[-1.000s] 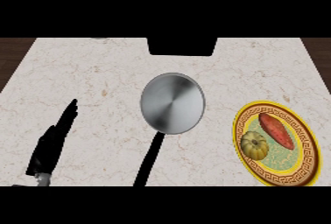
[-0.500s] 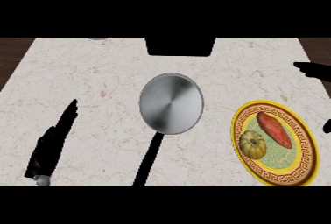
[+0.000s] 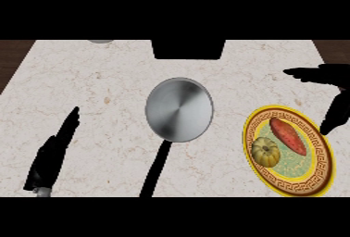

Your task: Pick the sweet potato from the plate and place it in the pan

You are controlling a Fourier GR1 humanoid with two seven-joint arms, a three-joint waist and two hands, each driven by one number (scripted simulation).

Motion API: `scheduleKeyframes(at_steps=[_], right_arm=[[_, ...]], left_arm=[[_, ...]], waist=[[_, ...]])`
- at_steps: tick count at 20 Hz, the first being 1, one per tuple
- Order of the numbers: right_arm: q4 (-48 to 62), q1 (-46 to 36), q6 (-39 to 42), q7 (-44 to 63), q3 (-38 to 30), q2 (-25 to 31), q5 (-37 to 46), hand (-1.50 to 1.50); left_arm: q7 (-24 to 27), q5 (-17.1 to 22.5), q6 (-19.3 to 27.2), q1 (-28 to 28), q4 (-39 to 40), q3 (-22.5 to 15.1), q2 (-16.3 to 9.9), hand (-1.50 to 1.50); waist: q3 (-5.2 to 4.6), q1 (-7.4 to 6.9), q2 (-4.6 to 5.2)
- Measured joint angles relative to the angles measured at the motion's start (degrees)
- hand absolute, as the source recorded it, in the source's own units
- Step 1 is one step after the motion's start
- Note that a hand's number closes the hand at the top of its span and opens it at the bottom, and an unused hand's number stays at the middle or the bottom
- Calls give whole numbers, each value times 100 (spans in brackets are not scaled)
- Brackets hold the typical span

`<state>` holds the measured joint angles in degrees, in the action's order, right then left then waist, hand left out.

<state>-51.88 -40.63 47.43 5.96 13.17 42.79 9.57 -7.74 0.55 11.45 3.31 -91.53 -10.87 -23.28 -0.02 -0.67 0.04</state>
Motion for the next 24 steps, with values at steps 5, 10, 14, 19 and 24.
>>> scheduleKeyframes(at_steps=[5,10,14,19,24], right_arm=[[-129,-74,286,289,324,-173,448,-150],[-275,-29,543,510,380,-272,771,-150],[-546,188,621,752,305,-499,909,-150],[-685,354,630,955,292,-691,1237,-150],[-713,444,663,1121,282,-868,1577,-150]], left_arm=[[51,-75,-26,-53,166,61,110,0],[117,-152,-123,41,163,141,172,0],[73,-184,-257,33,106,256,202,0],[142,-256,-347,140,45,357,286,0],[135,-378,-438,164,48,434,365,0]], waist=[[-1,22,-2],[0,28,-6],[0,42,-9],[1,38,-9],[1,36,-5]])
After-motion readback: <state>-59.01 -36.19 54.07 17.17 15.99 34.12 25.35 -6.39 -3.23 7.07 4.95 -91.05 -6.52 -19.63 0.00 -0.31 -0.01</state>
